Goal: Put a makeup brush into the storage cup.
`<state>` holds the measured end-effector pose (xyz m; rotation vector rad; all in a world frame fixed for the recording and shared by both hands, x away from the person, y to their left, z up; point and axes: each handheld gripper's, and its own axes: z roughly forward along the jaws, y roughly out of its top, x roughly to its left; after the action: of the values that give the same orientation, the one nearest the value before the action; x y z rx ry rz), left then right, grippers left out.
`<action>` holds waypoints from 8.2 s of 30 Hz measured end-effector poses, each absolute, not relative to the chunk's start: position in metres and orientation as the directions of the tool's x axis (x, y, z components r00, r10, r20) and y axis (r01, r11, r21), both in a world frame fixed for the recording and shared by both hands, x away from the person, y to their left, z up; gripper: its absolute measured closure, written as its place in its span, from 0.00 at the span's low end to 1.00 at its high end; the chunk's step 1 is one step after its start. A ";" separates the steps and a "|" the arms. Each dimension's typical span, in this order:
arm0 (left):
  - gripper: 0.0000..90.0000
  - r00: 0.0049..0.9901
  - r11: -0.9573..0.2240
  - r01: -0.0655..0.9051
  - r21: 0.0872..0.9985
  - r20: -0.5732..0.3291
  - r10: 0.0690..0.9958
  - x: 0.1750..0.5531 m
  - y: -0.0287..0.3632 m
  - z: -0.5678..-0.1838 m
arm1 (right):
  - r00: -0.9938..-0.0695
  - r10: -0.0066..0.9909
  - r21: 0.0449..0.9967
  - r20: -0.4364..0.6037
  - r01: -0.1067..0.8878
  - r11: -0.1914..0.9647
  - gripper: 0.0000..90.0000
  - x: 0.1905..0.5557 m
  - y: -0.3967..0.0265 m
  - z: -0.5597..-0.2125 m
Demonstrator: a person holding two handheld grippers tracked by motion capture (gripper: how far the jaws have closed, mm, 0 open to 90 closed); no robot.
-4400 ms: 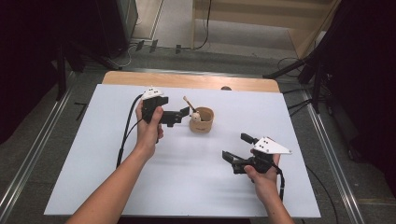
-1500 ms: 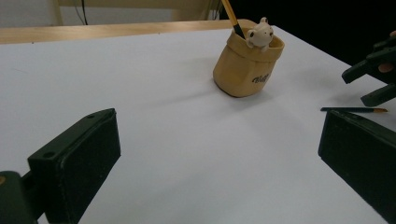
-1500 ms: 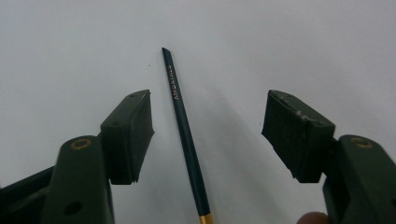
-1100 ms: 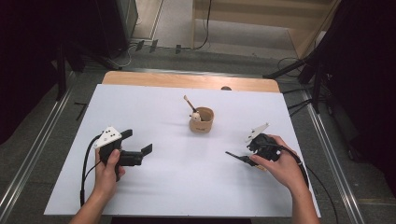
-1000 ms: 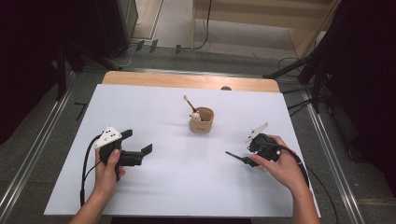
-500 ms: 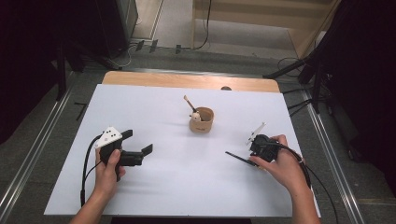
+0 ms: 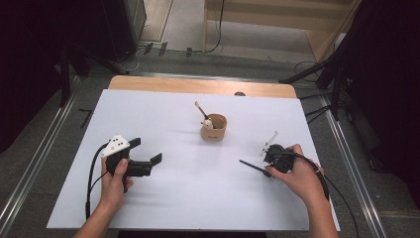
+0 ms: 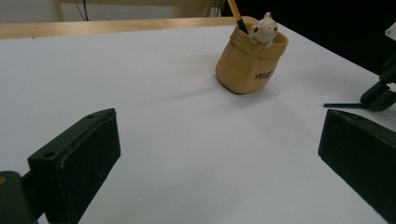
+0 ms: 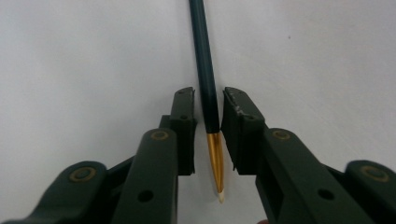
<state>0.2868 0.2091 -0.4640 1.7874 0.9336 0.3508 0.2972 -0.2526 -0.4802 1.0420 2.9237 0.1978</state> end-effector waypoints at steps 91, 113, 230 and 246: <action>0.05 0.877 -0.269 0.334 0.904 -0.193 0.440 0.280 0.138 -0.470 | -0.946 0.313 0.264 -0.083 0.282 0.922 0.94 0.281 -0.137 -0.425; 0.61 0.915 -0.336 0.351 0.874 -0.245 0.320 0.276 0.125 -0.479 | -0.966 0.229 0.272 -0.121 0.189 0.943 0.94 0.268 -0.116 -0.417; 0.96 0.872 -0.027 0.200 0.979 -0.165 0.462 0.271 0.145 -0.472 | -0.279 0.586 0.552 0.761 0.753 -0.358 0.20 0.270 -0.147 -0.452; 0.96 0.878 -0.043 0.198 0.979 -0.158 0.451 0.267 0.139 -0.476 | -0.205 0.508 0.458 0.837 0.770 -0.444 0.49 0.272 -0.150 -0.461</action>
<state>0.2673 0.1393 -0.4758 1.6231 0.5147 0.2196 0.2716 -0.1496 -0.4608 2.1027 1.7451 1.9686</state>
